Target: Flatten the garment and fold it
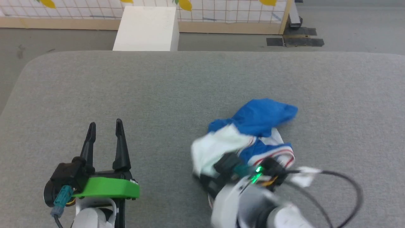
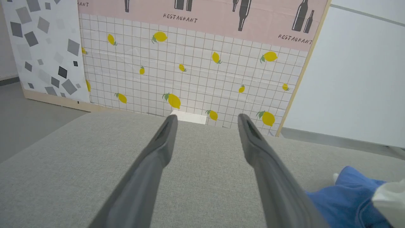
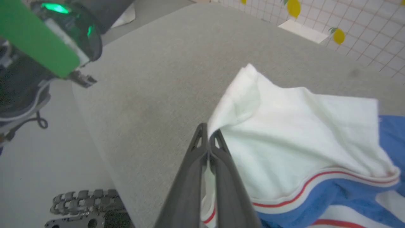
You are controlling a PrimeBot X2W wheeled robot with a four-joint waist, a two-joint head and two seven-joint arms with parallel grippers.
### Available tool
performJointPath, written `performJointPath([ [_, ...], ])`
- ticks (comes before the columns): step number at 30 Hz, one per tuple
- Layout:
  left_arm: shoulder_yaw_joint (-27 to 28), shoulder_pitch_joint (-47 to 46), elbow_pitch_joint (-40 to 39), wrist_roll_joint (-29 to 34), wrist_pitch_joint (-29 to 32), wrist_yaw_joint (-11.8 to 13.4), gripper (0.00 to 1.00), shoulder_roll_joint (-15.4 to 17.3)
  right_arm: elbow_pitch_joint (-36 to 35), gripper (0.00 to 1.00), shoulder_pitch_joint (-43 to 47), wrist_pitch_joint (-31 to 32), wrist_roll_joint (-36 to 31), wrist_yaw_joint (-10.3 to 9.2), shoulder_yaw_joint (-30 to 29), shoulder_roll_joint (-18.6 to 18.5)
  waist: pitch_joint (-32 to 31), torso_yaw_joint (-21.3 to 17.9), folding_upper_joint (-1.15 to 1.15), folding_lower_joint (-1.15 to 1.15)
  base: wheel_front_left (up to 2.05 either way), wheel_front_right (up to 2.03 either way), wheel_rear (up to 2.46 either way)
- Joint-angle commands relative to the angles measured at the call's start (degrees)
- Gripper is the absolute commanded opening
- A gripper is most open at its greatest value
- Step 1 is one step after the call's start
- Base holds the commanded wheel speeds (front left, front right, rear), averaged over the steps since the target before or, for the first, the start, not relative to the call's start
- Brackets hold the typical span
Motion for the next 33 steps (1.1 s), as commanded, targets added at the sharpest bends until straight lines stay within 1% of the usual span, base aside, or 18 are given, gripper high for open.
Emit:
performJointPath([
  [1,0.11,0.89,0.05,-0.14,-0.20,-0.13,1.00,-0.28,1.72,0.00,0.87,1.45,-0.09,-0.08,1.97,-0.19,0.06,0.94,0.00,0.00,0.00,0.00,0.00],
  [3,0.06,1.04,0.14,-0.28,-0.20,-0.13,1.00,-0.34,4.29,0.00,1.32,3.68,0.90,-0.08,4.96,-0.71,0.18,1.36,0.00,0.00,0.00,0.00,0.00],
  [5,-0.05,1.27,0.32,-0.42,-0.20,-0.07,1.00,-0.38,5.83,0.01,1.67,4.53,2.32,-0.08,5.82,-0.97,0.23,1.59,0.00,0.00,0.00,0.00,0.00],
  [6,-0.10,1.32,0.37,-0.45,-0.20,-0.05,1.00,-0.39,5.99,0.31,1.62,4.15,2.76,-0.08,5.88,-1.08,0.25,1.64,0.00,0.00,0.00,0.00,0.00],
  [7,-0.12,1.39,0.43,-0.49,-0.20,-0.01,1.00,-0.40,5.95,1.00,1.58,3.63,3.31,-0.08,5.68,-1.16,0.25,1.61,0.00,0.00,0.00,0.00,0.00],
  [8,-0.14,1.50,0.52,-0.56,-0.20,0.02,1.00,-0.42,5.47,1.00,1.49,2.38,3.99,-0.08,4.90,-1.15,0.21,1.51,0.00,0.00,0.00,0.00,0.00],
  [11,-0.38,1.80,0.75,-0.59,-0.20,-0.03,1.00,-0.44,2.15,1.00,1.08,-4.76,4.63,-0.08,-0.11,-0.90,-0.17,1.02,0.00,0.00,0.00,0.00,0.00],
  [12,-0.46,1.85,0.83,-0.52,-0.20,-0.02,1.00,-0.45,0.78,1.00,1.25,-7.73,4.63,-0.08,-2.71,-0.77,-0.37,0.76,0.00,0.00,0.00,0.00,0.00],
  [15,-0.55,2.00,0.92,-0.40,-0.20,0.00,1.00,-0.46,-2.89,1.00,1.76,-13.54,3.61,-0.08,-8.64,-0.54,-0.99,-0.10,0.00,0.00,0.00,0.00,0.00],
  [17,-0.71,2.10,1.03,-0.24,-0.20,-0.10,1.00,-0.46,-5.29,1.00,2.65,-16.60,2.14,-0.08,-13.80,-0.42,-1.38,-0.66,0.00,0.00,0.00,0.00,0.00],
  [20,-1.12,2.13,1.19,-0.06,-0.20,-0.46,1.00,-0.47,-7.88,1.00,4.92,-20.76,-0.17,-0.08,-23.20,-0.22,-1.76,-1.49,0.00,0.00,0.00,0.00,0.00],
  [22,-1.97,2.17,1.67,0.27,-0.20,-1.08,1.00,-0.46,-8.23,1.00,6.68,-22.73,-2.28,-0.08,-28.59,-0.15,-1.93,-1.81,0.00,0.00,0.00,0.00,0.00],
  [24,-3.49,2.26,2.60,0.83,0.07,-2.23,1.00,-0.04,-7.62,1.00,8.58,-24.18,-2.58,-0.08,-33.34,-0.12,-2.01,-2.07,0.00,0.00,0.00,0.00,0.00],
  [26,-5.34,2.44,3.60,1.41,1.73,-3.46,1.00,0.75,-6.44,1.00,10.17,-24.53,-2.69,-0.08,-36.17,-0.11,-1.99,-2.28,0.00,0.00,0.00,0.00,0.00],
  [28,-8.04,2.72,5.14,1.95,5.38,-4.88,1.00,1.97,-5.16,1.00,11.68,-24.76,-2.39,-0.08,-38.52,-0.10,-1.85,-2.56,0.00,0.00,0.00,0.00,0.00],
  [30,-10.59,2.77,6.83,1.86,9.59,-5.89,1.00,3.02,-4.51,1.00,12.59,-24.76,-1.71,-0.08,-39.63,-0.10,-1.59,-2.86,0.00,0.00,0.00,0.00,0.00],
  [33,-13.32,2.02,9.97,1.04,15.79,-6.62,1.00,3.99,-4.11,1.00,13.02,-24.52,-0.93,-0.08,-39.79,-0.09,-0.91,-3.41,0.00,0.00,0.00,0.00,0.00],
])
